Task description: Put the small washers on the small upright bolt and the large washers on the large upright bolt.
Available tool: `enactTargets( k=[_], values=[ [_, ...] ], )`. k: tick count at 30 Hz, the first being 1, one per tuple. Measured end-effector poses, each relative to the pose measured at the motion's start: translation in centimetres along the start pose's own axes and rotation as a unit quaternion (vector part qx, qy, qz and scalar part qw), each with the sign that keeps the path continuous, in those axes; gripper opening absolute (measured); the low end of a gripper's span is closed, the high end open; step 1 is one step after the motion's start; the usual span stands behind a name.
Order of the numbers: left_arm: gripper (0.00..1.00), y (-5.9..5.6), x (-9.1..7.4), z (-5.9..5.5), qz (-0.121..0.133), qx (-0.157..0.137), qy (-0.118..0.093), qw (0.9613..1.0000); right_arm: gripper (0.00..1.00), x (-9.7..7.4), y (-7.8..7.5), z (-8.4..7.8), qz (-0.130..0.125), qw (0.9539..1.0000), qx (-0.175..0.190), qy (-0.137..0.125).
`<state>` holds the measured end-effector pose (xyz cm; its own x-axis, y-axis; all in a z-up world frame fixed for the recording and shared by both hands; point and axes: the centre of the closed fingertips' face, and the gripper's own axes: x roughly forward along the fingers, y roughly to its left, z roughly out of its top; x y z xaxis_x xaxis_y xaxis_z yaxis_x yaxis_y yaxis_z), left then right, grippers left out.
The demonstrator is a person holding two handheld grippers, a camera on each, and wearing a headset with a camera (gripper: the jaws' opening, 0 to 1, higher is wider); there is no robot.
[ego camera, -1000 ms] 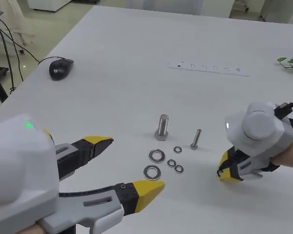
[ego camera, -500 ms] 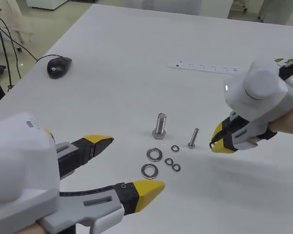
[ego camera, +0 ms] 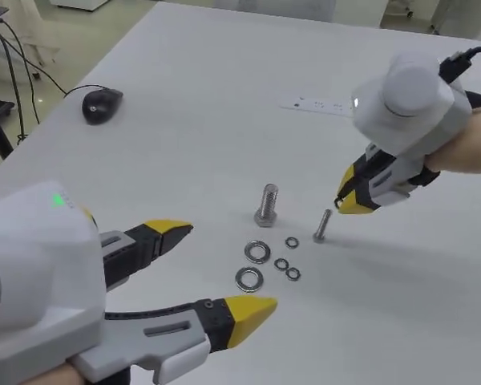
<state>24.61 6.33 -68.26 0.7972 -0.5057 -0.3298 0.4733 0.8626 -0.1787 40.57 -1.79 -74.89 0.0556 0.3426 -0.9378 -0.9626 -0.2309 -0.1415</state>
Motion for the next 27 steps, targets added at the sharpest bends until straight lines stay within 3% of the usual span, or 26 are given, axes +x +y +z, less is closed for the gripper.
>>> enactTargets(
  k=[11, 27],
  values=[
    [0.66, 0.3, 0.0, 0.0, 0.003, -0.008, -0.003, 1.0000, 0.12, 1.2, 0.4, 0.5, 0.015, 0.9998, -0.015, 0.006],
    [0.66, 0.5, 0.0, -0.3, 0.006, -0.014, -0.001, 0.9999, 0.13, 3.4, 0.1, -0.5, 0.020, 0.9988, -0.033, 0.029]
  ],
)
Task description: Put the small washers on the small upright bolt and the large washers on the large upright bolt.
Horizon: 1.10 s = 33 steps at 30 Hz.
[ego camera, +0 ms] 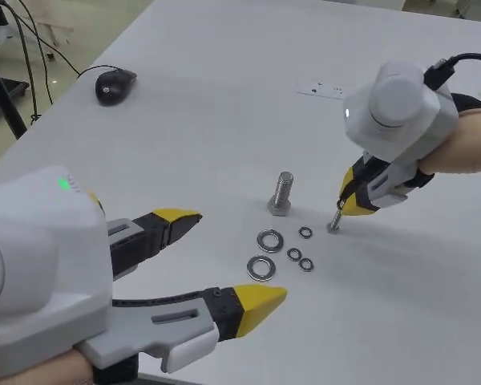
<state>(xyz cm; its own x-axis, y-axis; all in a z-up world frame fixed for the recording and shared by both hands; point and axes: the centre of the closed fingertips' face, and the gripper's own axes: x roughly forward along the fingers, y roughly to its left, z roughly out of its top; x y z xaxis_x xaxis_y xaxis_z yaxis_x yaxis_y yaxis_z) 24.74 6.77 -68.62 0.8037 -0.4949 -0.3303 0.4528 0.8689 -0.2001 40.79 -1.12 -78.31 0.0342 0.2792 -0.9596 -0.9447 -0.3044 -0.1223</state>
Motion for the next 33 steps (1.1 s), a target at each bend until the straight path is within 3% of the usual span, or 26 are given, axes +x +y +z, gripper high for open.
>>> enactTargets(
  k=[18, 33],
  values=[
    [0.66, 0.2, -0.2, 0.1, 0.005, -0.004, -0.003, 1.0000, 0.13, 3.3, 0.2, -1.5, 0.012, 0.9997, -0.005, 0.020],
    [0.66, 0.2, -0.2, 0.2, 0.007, -0.002, -0.003, 1.0000, 0.15, 2.7, 0.8, -2.4, 0.011, 0.9997, 0.011, 0.018]
  ],
)
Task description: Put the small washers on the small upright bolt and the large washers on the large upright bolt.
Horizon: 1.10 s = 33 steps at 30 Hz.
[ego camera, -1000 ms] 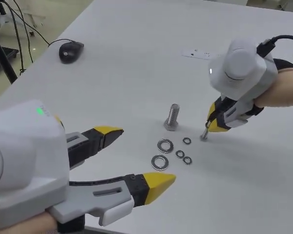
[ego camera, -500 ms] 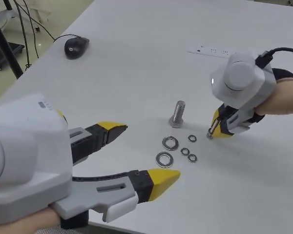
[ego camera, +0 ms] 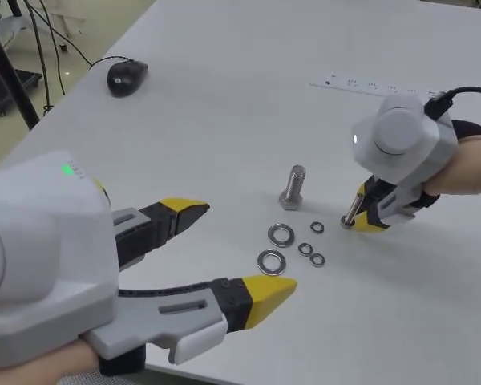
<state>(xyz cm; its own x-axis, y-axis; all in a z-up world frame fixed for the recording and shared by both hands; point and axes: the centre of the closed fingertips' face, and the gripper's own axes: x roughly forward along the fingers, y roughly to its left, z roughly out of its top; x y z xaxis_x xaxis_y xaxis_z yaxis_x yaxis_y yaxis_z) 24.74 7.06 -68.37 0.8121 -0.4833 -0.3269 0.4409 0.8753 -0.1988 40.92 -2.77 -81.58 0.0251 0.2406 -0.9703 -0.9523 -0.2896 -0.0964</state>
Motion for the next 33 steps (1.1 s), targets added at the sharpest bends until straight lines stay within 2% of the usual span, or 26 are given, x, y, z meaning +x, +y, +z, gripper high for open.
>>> enactTargets(
  k=[6, 13, 15, 18, 24, 33],
  values=[
    [0.66, -0.1, -0.1, 0.2, -0.001, 0.003, -0.002, 1.0000, 0.16, -1.1, 0.3, -0.4, -0.007, 0.9999, 0.009, -0.003],
    [0.66, -0.5, -0.5, 0.5, -0.003, 0.011, -0.003, 0.9999, 0.16, -2.7, 1.7, -0.1, -0.012, 0.9991, 0.032, -0.026],
    [0.66, -0.6, -0.6, 0.6, -0.004, 0.013, -0.003, 0.9999, 0.16, -2.5, 1.5, -0.3, -0.012, 0.9989, 0.035, -0.030],
    [0.66, -0.8, -0.7, 0.6, -0.005, 0.016, -0.005, 0.9999, 0.16, -2.8, 3.1, 0.5, -0.006, 0.9985, 0.037, -0.040],
    [0.66, -1.4, -0.8, 0.7, -0.012, 0.022, -0.007, 0.9997, 0.16, -2.4, 5.2, 1.9, 0.007, 0.9986, 0.029, -0.044],
    [0.66, -1.5, -1.1, 0.9, -0.016, 0.025, -0.011, 0.9995, 0.17, -1.2, 6.3, 4.3, 0.023, 0.9978, 0.025, -0.058]
  ],
)
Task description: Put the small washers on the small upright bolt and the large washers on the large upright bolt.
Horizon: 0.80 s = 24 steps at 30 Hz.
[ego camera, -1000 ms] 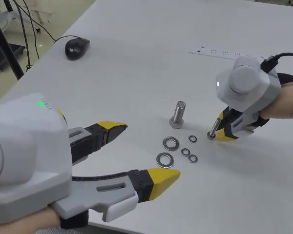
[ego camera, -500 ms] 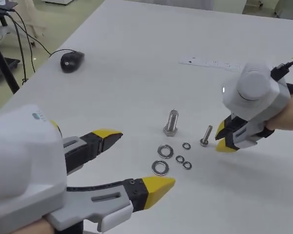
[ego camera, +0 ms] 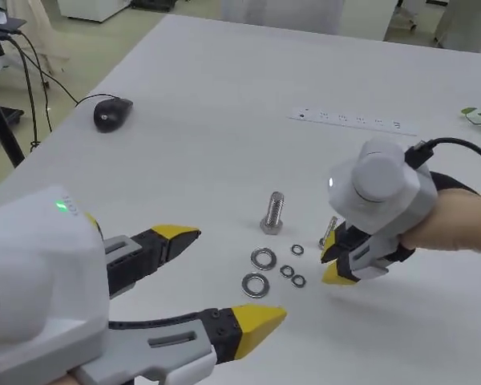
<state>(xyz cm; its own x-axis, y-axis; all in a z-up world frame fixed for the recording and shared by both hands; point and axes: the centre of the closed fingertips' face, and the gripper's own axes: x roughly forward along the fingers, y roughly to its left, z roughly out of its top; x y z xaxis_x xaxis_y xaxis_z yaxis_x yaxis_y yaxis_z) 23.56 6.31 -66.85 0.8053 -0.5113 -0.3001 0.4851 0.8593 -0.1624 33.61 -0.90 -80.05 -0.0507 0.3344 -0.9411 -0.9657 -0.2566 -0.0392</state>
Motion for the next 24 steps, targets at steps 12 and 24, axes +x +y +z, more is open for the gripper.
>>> enactTargets(
  k=[12, 24],
  values=[
    [0.66, 0.3, -0.3, -0.2, 0.006, -0.002, -0.003, 1.0000, 0.19, 2.1, -0.3, 0.4, 0.002, 0.9997, 0.025, 0.001],
    [0.66, 0.9, -0.2, -0.2, 0.013, -0.012, -0.005, 0.9998, 0.21, 2.7, -0.3, 0.7, 0.007, 0.9994, 0.034, 0.000]
  ],
)
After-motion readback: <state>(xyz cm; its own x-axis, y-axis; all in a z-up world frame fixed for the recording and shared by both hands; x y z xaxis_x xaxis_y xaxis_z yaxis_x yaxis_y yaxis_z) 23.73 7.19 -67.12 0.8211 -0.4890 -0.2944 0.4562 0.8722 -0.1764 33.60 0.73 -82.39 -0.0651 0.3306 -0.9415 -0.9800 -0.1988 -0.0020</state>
